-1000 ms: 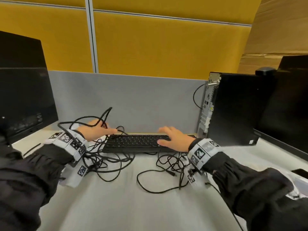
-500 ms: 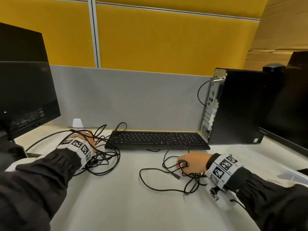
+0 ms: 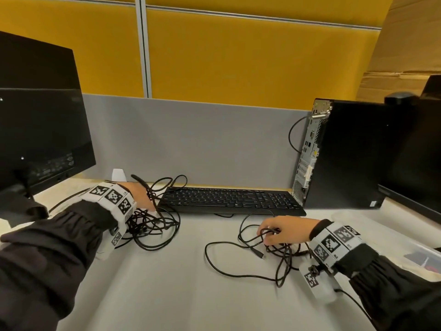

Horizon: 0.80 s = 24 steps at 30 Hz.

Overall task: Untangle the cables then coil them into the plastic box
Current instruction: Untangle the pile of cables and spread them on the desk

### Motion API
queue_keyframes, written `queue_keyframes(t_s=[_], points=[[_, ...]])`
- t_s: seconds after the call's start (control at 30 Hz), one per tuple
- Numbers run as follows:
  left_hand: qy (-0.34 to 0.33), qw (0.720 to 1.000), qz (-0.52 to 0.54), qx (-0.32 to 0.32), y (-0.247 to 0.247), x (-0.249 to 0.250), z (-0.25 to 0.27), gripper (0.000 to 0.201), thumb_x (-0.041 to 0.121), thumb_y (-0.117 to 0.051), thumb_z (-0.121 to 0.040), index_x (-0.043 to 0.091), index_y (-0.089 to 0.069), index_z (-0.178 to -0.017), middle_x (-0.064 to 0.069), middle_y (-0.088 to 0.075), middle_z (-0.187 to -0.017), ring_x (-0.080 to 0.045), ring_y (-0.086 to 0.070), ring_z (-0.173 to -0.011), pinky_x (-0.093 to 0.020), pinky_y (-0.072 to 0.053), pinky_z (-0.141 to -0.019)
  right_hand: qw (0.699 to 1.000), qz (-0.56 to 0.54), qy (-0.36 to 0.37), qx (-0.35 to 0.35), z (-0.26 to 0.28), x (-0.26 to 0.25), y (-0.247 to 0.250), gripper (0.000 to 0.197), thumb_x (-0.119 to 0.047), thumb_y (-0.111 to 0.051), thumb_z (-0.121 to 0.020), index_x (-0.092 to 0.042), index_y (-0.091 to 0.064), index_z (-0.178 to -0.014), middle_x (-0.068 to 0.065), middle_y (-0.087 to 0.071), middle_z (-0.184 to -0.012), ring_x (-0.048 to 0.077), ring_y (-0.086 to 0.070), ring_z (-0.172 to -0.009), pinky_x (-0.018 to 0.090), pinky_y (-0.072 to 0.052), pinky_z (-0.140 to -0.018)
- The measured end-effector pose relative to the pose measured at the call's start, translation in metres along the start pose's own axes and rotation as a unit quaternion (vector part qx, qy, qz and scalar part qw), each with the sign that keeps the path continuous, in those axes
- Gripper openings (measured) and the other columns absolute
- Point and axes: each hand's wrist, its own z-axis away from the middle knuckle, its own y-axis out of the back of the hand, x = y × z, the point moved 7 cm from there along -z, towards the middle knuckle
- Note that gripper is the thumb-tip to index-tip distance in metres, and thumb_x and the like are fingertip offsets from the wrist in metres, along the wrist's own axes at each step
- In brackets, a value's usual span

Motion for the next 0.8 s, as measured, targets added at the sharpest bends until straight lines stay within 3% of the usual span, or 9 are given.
queue_keyframes(t_s=[0.17,0.27,0.33,0.43,0.57,0.7,0.8], points=[[-0.073,0.995,0.064,0.031,0.025,0.000,0.006,0.047,0.039,-0.063,-0.084,0.009,-0.053,-0.119,-0.003,-0.057,-0.110,-0.019,-0.053,-0.104,-0.031,-0.043,-0.093,1.000,-0.014,0.001,-0.013,0.007,0.003,0.005,0.044,-0.039,-0.059,-0.089,-0.034,-0.045,-0.130,-0.002,-0.051,-0.132,0.015,-0.048,-0.120,0.036,-0.036,-0.107],[-0.089,0.982,0.161,-0.051,0.030,-0.007,0.016,0.043,0.022,-0.064,-0.084,0.015,-0.050,-0.125,-0.003,-0.051,-0.125,-0.019,-0.047,-0.114,-0.036,-0.043,-0.097,1.000,-0.026,0.002,0.010,0.013,0.009,0.014,0.042,-0.045,-0.061,-0.084,-0.047,-0.044,-0.122,-0.008,-0.047,-0.136,0.013,-0.043,-0.126,0.041,-0.032,-0.110],[-0.091,0.985,0.136,-0.050,0.036,-0.016,0.022,0.040,0.016,-0.061,-0.084,0.014,-0.053,-0.124,-0.004,-0.053,-0.124,-0.019,-0.049,-0.114,-0.036,-0.043,-0.098,0.999,-0.031,-0.006,0.013,0.019,0.012,0.014,0.042,-0.050,-0.061,-0.083,-0.051,-0.041,-0.120,-0.009,-0.044,-0.137,0.014,-0.041,-0.128,0.041,-0.032,-0.110],[-0.072,0.995,-0.004,0.072,0.054,-0.023,0.024,0.033,0.021,-0.057,-0.085,0.010,-0.061,-0.116,-0.004,-0.063,-0.106,-0.020,-0.058,-0.097,-0.032,-0.046,-0.087,0.999,-0.029,-0.040,0.011,0.023,0.019,0.009,0.056,-0.053,-0.058,-0.085,-0.039,-0.036,-0.134,-0.003,-0.038,-0.142,0.018,-0.037,-0.131,0.040,-0.031,-0.110],[-0.057,0.964,-0.098,0.239,0.073,-0.010,0.041,0.034,0.011,-0.047,-0.091,0.020,-0.052,-0.123,-0.007,-0.060,-0.116,-0.026,-0.059,-0.103,-0.040,-0.046,-0.088,0.999,-0.013,-0.039,0.013,0.021,0.013,-0.002,0.062,-0.050,-0.052,-0.090,-0.031,-0.027,-0.143,-0.001,-0.034,-0.149,0.019,-0.035,-0.134,0.035,-0.028,-0.110],[-0.122,0.931,-0.005,0.344,0.096,0.015,0.063,0.044,0.002,-0.044,-0.090,0.027,-0.049,-0.126,-0.007,-0.057,-0.125,-0.029,-0.057,-0.110,-0.045,-0.047,-0.091,0.999,0.025,-0.017,0.010,0.018,0.006,-0.018,0.053,-0.041,-0.059,-0.088,-0.027,-0.039,-0.136,0.004,-0.044,-0.137,0.021,-0.046,-0.120,0.030,-0.039,-0.099],[-0.243,0.892,0.183,0.334,0.100,0.048,0.092,0.034,0.010,-0.047,-0.091,0.027,-0.053,-0.119,0.002,-0.061,-0.117,-0.023,-0.059,-0.104,-0.045,-0.048,-0.092,0.999,0.039,0.005,0.009,0.021,0.002,-0.023,0.046,-0.032,-0.062,-0.088,-0.020,-0.046,-0.130,0.003,-0.051,-0.130,0.021,-0.049,-0.116,0.028,-0.038,-0.095]])
